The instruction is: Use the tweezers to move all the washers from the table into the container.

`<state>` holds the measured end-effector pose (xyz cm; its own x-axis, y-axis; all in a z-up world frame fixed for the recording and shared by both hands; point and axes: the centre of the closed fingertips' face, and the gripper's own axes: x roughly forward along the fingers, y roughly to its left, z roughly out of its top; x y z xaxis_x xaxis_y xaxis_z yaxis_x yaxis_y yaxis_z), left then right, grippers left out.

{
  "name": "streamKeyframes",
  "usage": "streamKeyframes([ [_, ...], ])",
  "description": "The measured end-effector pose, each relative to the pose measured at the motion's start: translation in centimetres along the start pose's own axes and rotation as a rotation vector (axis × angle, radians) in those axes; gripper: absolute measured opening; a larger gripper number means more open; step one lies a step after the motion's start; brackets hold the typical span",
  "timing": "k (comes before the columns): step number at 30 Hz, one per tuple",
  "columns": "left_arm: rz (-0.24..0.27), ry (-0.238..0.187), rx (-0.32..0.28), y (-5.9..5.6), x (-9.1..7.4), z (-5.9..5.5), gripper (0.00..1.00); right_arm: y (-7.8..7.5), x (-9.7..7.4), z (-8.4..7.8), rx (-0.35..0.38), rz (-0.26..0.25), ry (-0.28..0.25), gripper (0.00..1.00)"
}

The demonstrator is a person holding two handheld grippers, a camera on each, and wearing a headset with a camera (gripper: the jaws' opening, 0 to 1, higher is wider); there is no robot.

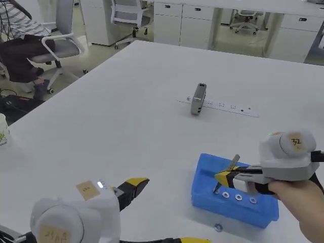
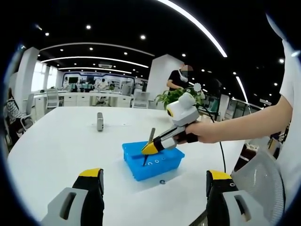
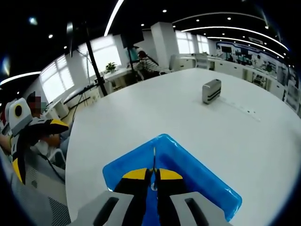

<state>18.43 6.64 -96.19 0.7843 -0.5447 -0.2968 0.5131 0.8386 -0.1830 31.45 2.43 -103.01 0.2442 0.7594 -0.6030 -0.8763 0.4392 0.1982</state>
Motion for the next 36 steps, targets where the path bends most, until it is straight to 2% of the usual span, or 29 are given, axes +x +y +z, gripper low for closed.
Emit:
streamKeyframes([
  [22, 0.002, 0.001, 0.002, 0.0, 0.1, 0.0, 0.92, -0.1, -0.1, 0.1, 0.023, 0.007, -0.016, 0.04],
  [36, -0.002, 0.003, 0.005, 0.0, 0.1, 0.0, 0.92, 0.4, -1.4, 1.5, 0.031, 0.005, -0.078, 0.04],
])
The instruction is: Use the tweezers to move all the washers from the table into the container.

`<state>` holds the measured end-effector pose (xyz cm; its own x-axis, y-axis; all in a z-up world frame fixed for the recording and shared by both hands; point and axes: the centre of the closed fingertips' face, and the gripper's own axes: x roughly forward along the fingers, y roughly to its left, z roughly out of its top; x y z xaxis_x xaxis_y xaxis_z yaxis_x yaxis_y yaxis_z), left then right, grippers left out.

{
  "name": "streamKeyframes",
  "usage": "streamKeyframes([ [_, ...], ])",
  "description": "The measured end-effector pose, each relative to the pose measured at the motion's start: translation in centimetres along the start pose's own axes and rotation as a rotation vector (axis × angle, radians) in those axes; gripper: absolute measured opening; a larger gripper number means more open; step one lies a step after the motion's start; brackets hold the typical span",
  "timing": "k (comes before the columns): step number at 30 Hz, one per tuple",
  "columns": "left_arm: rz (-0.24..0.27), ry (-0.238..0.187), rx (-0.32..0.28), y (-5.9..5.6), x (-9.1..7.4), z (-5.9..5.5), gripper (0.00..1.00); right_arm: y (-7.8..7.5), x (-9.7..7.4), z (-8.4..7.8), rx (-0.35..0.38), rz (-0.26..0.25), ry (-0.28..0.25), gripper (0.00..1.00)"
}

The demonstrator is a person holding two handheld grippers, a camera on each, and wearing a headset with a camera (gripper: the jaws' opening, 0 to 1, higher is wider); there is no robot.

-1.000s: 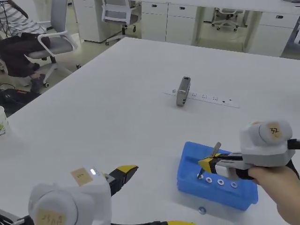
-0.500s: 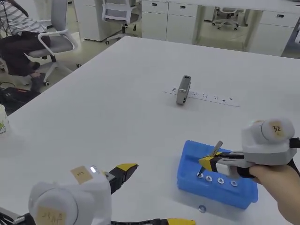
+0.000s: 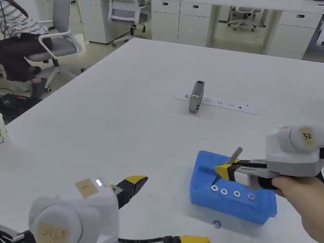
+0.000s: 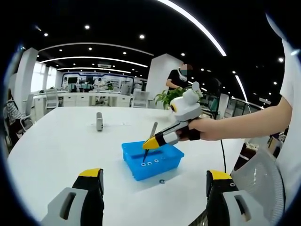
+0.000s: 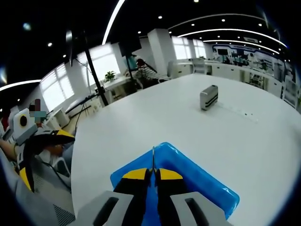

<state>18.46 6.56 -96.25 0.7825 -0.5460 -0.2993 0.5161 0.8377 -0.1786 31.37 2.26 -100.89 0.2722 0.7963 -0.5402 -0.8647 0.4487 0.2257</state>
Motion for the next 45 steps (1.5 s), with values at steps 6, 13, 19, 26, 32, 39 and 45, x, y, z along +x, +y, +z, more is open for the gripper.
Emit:
streamKeyframes([
  [6, -0.002, 0.001, 0.002, 0.0, 0.0, 0.0, 0.92, 1.0, -0.9, 0.9, -0.028, 0.01, -0.027, 0.04],
  [13, -0.003, 0.005, 0.003, -0.1, 0.0, -0.1, 0.92, 2.1, -2.0, 1.8, -0.032, 0.022, -0.07, 0.04],
  [19, -0.003, 0.007, 0.007, -0.1, 0.0, -0.1, 0.92, 3.1, -2.9, 2.0, -0.04, 0.032, -0.086, 0.04],
  [26, -0.006, 0.01, 0.009, -0.2, 0.1, -0.1, 0.92, 3.9, -3.8, 2.0, -0.028, 0.042, -0.111, 0.04],
  [32, -0.011, 0.012, 0.01, -0.3, 0.1, -0.2, 0.92, 4.7, -4.1, 1.4, -0.047, 0.052, -0.102, 0.04],
  [39, -0.012, 0.011, 0.011, -0.3, 0.1, -0.1, 0.92, 5.4, -4.0, -0.2, -0.045, 0.071, -0.075, 0.04],
  [45, -0.009, 0.011, 0.011, -0.2, 0.1, -0.1, 0.92, 5.6, -3.8, -2.0, -0.056, 0.072, -0.033, 0.04],
])
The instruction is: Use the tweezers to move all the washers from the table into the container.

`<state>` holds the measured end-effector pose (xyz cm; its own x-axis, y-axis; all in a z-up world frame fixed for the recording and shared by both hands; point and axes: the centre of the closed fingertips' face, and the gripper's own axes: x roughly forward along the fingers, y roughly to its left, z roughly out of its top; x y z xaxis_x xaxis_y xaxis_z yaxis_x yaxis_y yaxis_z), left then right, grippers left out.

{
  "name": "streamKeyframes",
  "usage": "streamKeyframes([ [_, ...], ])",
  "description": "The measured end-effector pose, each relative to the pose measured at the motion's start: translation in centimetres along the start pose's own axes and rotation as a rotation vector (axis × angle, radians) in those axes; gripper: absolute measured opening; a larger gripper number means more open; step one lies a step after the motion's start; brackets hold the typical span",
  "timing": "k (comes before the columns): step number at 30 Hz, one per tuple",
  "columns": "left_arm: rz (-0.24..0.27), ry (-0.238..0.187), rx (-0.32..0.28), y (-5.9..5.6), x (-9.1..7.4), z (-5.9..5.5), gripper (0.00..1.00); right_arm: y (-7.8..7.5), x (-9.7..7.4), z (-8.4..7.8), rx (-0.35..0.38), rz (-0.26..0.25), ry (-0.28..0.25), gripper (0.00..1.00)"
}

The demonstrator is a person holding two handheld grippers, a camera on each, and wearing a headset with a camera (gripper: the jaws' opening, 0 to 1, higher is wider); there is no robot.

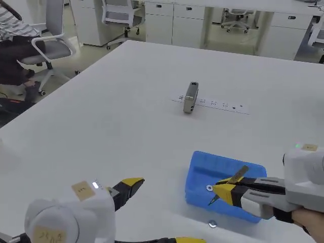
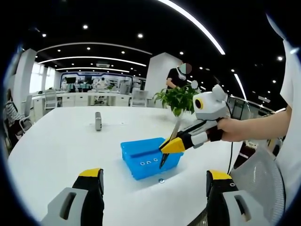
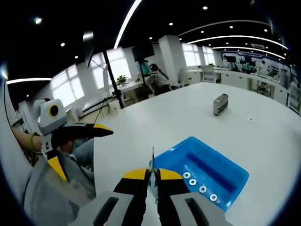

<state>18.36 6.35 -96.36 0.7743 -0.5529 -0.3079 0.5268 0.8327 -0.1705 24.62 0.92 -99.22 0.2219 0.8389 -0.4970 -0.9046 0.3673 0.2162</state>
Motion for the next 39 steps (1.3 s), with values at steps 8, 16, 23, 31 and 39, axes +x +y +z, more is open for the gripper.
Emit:
streamKeyframes([
  [8, 0.0, 0.001, 0.0, 0.0, 0.0, 0.0, 0.92, 0.0, 0.2, -1.4, -0.032, -0.005, 0.033, 0.04],
  [16, 0.003, 0.006, 0.003, 0.1, 0.0, -0.1, 0.92, 0.2, 1.1, -3.3, -0.107, 0.008, 0.095, 0.04],
  [23, 0.005, 0.005, 0.0, 0.1, 0.0, -0.1, 0.91, -0.1, 1.3, -4.1, -0.112, 0.011, 0.116, 0.04],
  [31, 0.008, 0.005, 0.001, 0.2, 0.0, -0.1, 0.91, -0.2, 1.6, -4.2, -0.115, 0.016, 0.13, 0.04],
  [39, 0.013, 0.002, 0.002, 0.3, -0.1, -0.1, 0.91, 0.0, 1.8, -4.4, -0.127, 0.033, 0.148, 0.04],
])
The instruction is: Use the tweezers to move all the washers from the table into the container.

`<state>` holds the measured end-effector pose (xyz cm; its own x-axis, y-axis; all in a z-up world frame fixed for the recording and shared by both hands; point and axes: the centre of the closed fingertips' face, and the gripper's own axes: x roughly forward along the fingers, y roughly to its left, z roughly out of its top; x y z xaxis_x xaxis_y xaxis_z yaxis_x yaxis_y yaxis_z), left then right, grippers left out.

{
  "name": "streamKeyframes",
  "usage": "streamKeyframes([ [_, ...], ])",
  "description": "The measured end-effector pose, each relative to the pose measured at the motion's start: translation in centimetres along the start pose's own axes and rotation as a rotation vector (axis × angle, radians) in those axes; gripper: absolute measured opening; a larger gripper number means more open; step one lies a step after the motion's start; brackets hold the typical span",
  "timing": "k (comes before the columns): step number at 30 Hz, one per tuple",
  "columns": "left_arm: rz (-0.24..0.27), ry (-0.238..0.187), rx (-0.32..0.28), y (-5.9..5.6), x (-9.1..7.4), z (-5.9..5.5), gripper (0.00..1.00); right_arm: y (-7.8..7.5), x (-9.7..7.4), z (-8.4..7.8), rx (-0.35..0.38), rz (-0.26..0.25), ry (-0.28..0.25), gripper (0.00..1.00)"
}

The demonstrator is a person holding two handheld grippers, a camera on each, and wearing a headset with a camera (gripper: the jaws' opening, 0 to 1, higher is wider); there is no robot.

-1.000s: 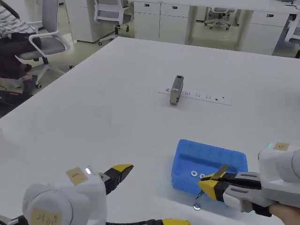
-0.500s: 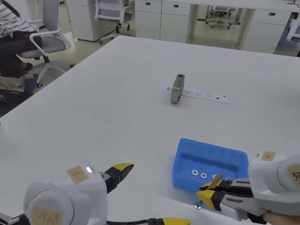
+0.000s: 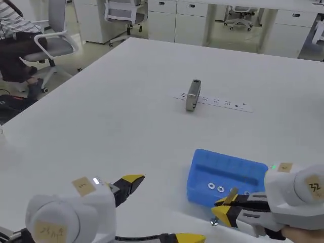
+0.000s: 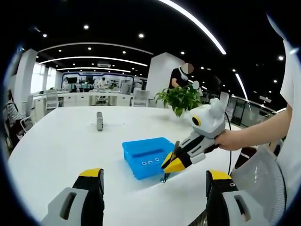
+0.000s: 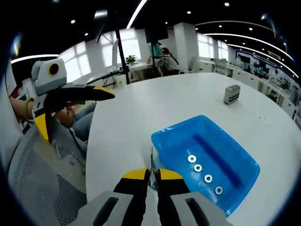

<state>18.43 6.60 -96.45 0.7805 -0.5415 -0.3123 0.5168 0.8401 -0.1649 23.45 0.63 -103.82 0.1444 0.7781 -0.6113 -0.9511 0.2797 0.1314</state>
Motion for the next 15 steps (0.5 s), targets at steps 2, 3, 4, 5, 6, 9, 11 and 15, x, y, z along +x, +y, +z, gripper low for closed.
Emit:
streamKeyframes([
  [2, -0.001, -0.002, -0.004, -0.02, 0.0, 0.02, 0.91, 0.12, 0.04, -0.02, -0.004, 0.007, 0.005, 0.04],
  [3, -0.001, -0.003, -0.004, 0.0, 0.0, 0.04, 0.91, 0.19, 0.08, -0.02, -0.013, 0.009, 0.008, 0.04],
  [4, -0.001, -0.003, -0.003, 0.01, 0.0, 0.04, 0.91, 0.23, 0.14, -0.01, -0.018, 0.01, 0.009, 0.04],
  [5, -0.002, -0.002, -0.003, -0.02, 0.0, 0.03, 0.91, 0.29, 0.21, 0.0, -0.021, 0.011, 0.01, 0.04],
  [6, -0.004, 0.0, -0.002, -0.06, 0.02, -0.01, 0.91, 0.3, 0.26, -0.01, -0.022, 0.009, 0.012, 0.04],
  [9, -0.005, 0.002, 0.0, -0.1, 0.02, -0.02, 0.91, 0.21, 0.4, 0.08, -0.019, 0.002, 0.008, 0.03],
  [11, -0.006, 0.0, -0.002, -0.11, 0.02, 0.01, 0.91, 0.18, 0.47, 0.15, -0.017, 0.001, 0.004, 0.03],
  [15, -0.008, 0.001, 0.001, -0.12, 0.02, -0.02, 0.91, -0.37, 0.54, 0.32, 0.035, -0.003, -0.015, 0.02],
])
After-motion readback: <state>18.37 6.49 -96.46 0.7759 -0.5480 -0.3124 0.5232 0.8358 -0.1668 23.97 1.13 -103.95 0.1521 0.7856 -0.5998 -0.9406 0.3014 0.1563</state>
